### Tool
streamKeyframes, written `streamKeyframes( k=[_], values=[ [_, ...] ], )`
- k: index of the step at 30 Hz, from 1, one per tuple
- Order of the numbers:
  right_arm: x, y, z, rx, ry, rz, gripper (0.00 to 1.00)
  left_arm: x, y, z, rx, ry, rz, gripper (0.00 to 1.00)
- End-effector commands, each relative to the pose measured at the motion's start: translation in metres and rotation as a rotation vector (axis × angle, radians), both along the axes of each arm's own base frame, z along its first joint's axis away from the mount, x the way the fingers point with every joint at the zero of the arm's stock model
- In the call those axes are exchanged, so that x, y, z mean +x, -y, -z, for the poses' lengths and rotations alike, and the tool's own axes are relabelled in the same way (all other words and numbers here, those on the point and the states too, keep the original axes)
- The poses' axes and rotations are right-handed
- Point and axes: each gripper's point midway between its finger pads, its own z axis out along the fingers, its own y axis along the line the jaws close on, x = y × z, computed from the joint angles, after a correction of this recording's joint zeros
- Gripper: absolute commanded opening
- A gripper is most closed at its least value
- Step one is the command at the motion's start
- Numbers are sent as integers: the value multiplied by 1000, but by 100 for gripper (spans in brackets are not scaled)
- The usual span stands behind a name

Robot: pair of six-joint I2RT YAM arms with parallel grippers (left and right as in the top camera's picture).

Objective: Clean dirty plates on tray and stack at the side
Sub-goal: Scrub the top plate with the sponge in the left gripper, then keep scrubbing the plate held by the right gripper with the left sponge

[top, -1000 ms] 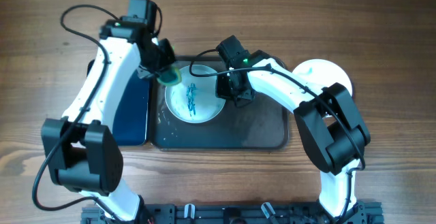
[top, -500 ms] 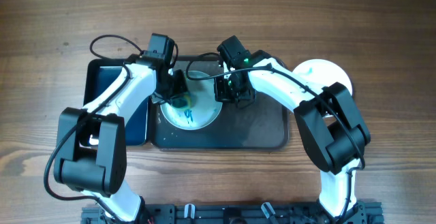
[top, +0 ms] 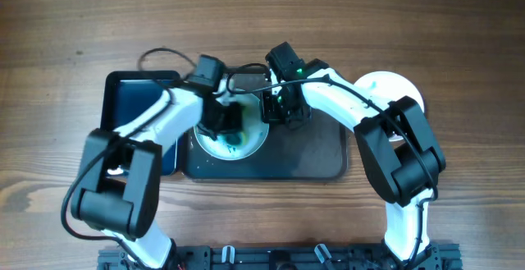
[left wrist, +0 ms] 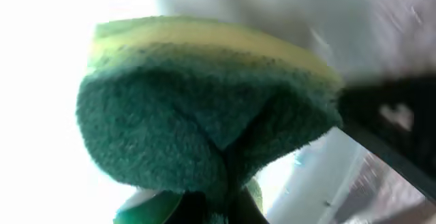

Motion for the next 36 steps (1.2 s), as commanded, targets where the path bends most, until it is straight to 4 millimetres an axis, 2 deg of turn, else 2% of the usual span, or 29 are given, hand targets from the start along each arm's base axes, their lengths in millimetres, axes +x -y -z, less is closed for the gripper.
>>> streamKeyframes(
  k=[1, 3, 5, 8, 11, 13, 15, 18, 20, 21, 26, 27, 30, 32, 33, 36],
  values=[
    [-4, 3, 18, -1, -54, 26, 4, -14, 4, 14, 73, -20, 33, 4],
    [-4, 3, 18, -2, -56, 26, 4, -3, -36, 18, 273, -5, -159, 4],
    [-4, 3, 18, -2, -56, 27, 4, 1, -78, 14, 449, -7, -362, 4],
    [-4, 3, 18, -2, -56, 29, 4, 3, -107, 8, 514, -23, -466, 4],
    [-4, 3, 18, -2, -57, 30, 4, 5, -117, 8, 513, -32, -500, 4],
    [-4, 3, 18, -2, -57, 30, 4, 8, -119, 8, 506, -24, -509, 4],
    [-4, 3, 18, -2, -57, 30, 4, 16, -104, 9, 429, -8, -432, 4],
    [-4, 3, 18, -1, -55, 30, 4, 29, -38, 2, 104, 56, -94, 4],
    [-4, 3, 18, -2, -55, 29, 4, 36, -10, -8, -42, 111, 11, 4],
    [-4, 3, 18, -3, -56, 29, 4, 41, -6, -11, -64, 135, 15, 4],
    [-4, 4, 18, -6, -55, 30, 4, 48, -10, -10, -34, 166, 7, 4],
    [-4, 4, 18, -6, -55, 30, 4, 46, -17, -7, 8, 157, -3, 4],
    [-3, 3, 18, -4, -52, 30, 4, 42, -56, 4, 215, 113, -157, 4],
    [-3, 3, 18, -4, -53, 31, 4, 35, -72, 7, 295, 80, -235, 4],
    [-3, 3, 18, -4, -53, 32, 4, 30, -73, 8, 303, 60, -246, 4],
    [-3, 3, 18, -5, -55, 35, 4, 14, -59, 8, 225, -13, -186, 4]
  ],
)
